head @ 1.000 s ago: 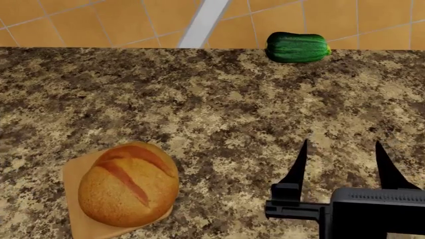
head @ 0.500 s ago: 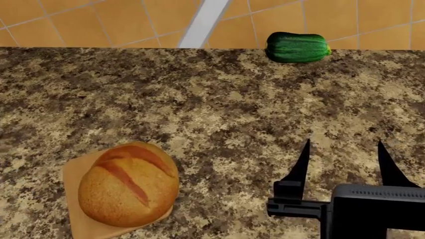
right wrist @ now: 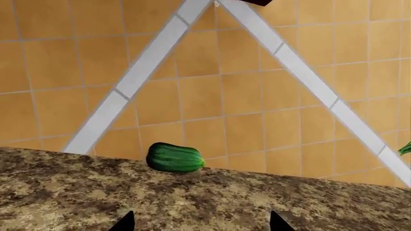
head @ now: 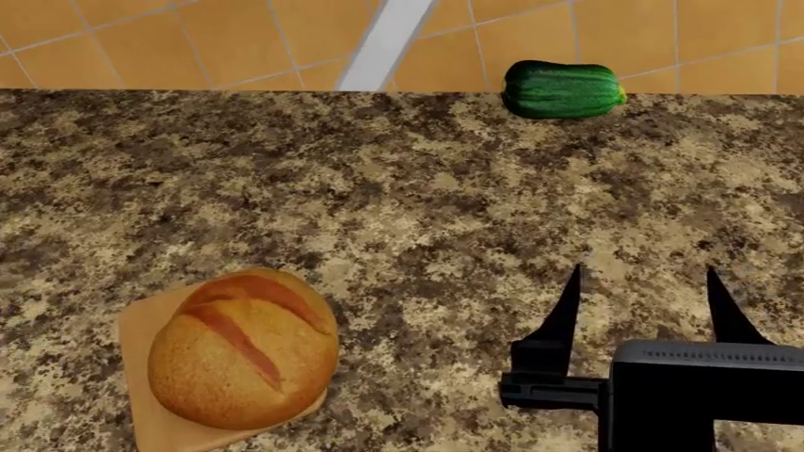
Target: Pick up the wedge of cheese and place it on the slice of bread to prepare a simple cheese on bread dish.
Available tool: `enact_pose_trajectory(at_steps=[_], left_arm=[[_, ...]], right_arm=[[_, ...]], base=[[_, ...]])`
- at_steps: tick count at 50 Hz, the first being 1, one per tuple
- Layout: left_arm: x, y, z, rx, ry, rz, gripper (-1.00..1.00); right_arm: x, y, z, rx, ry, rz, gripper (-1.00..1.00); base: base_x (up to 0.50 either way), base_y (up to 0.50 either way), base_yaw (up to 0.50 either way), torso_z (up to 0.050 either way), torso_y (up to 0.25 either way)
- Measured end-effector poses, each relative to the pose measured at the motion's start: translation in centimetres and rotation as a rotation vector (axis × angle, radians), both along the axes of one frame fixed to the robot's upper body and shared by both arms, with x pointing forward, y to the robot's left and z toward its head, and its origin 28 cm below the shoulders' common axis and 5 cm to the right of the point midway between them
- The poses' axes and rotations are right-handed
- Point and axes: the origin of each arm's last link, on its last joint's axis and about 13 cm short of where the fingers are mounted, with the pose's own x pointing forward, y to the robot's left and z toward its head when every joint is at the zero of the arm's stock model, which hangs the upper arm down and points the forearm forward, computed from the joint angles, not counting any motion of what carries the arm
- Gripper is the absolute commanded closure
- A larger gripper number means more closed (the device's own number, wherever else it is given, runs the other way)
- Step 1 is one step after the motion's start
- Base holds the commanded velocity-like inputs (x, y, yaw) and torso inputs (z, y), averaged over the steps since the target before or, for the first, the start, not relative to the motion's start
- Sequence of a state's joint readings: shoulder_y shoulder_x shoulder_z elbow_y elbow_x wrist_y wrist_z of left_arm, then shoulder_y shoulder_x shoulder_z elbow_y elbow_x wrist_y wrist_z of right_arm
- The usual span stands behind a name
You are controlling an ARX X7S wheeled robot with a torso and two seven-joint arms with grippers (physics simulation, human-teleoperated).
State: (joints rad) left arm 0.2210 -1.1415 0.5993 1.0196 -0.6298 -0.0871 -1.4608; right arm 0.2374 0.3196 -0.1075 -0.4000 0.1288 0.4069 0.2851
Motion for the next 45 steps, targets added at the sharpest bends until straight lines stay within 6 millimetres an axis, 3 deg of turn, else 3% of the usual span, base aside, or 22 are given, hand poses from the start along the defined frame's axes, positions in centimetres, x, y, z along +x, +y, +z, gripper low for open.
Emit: enact_pose_trajectory(at_steps=[26, 45], left_arm=[[-0.6, -0.5, -2.2, -0.063, 0.111, 0.046, -1.00], [1.4, -0.3, -3.7, -0.145, 0.176, 0.036, -1.00]], right_arm=[[0.1, 0.0, -0.5, 0.000, 0.042, 0.007, -1.00], [0.3, 0.1, -0.8, -0.006, 0.061, 0.018, -1.00]], base=[[0.00, 0.00, 0.00, 0.000, 0.000], [0.00, 0.00, 0.00, 0.000, 0.000]])
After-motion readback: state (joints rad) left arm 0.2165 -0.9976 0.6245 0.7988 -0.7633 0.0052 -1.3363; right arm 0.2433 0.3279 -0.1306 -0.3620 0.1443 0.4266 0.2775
